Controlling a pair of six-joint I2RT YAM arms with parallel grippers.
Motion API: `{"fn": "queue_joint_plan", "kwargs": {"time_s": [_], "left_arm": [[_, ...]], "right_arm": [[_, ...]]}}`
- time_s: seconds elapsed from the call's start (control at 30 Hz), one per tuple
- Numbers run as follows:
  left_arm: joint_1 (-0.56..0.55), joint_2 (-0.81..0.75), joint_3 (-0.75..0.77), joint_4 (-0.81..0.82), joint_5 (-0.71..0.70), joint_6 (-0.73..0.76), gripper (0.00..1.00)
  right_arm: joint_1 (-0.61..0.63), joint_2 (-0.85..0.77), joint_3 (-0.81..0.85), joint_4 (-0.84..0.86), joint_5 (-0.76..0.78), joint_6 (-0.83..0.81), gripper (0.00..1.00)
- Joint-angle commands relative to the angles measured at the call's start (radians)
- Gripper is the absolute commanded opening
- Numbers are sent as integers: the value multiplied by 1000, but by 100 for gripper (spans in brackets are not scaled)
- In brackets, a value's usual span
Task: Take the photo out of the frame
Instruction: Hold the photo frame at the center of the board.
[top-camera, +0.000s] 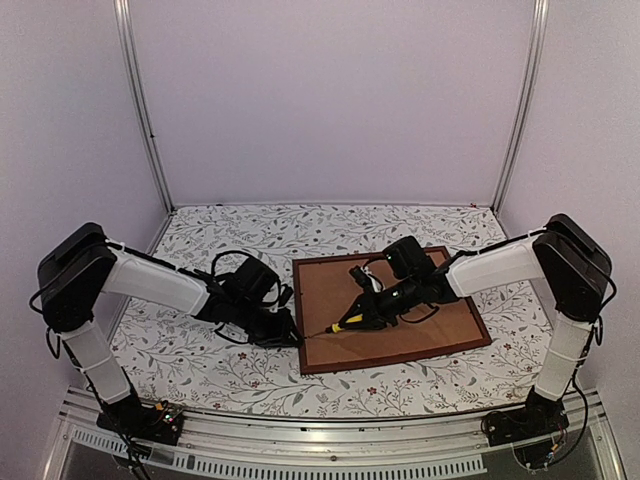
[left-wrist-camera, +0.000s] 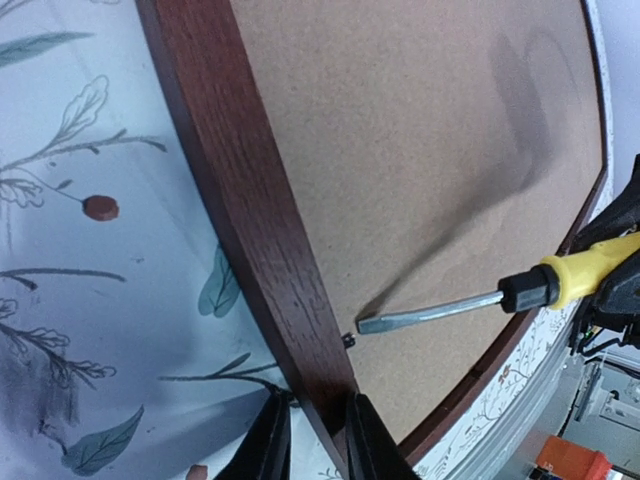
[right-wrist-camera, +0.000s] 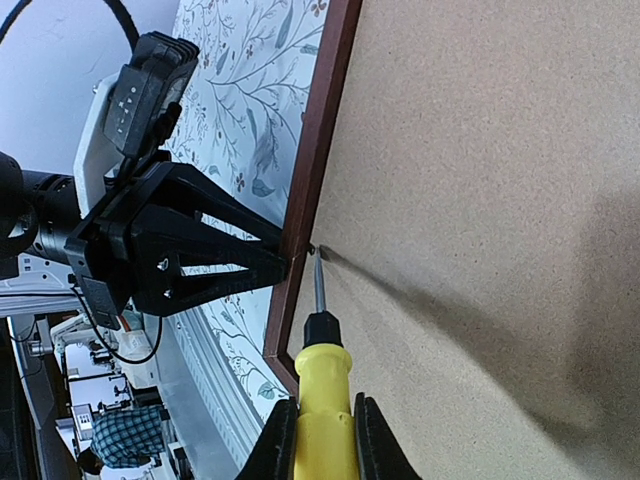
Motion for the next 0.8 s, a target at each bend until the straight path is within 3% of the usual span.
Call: {"fn": "queue_joint_plan", "kwargs": {"time_s": [0.0, 0.77], "left_arm": [[9, 29, 9, -17, -16, 1, 20], [6, 71, 20, -13, -11, 1, 10]], "right_arm": [[-6, 32, 6, -19, 6, -17, 0], [39, 111, 60, -13, -72, -17, 0]]}}
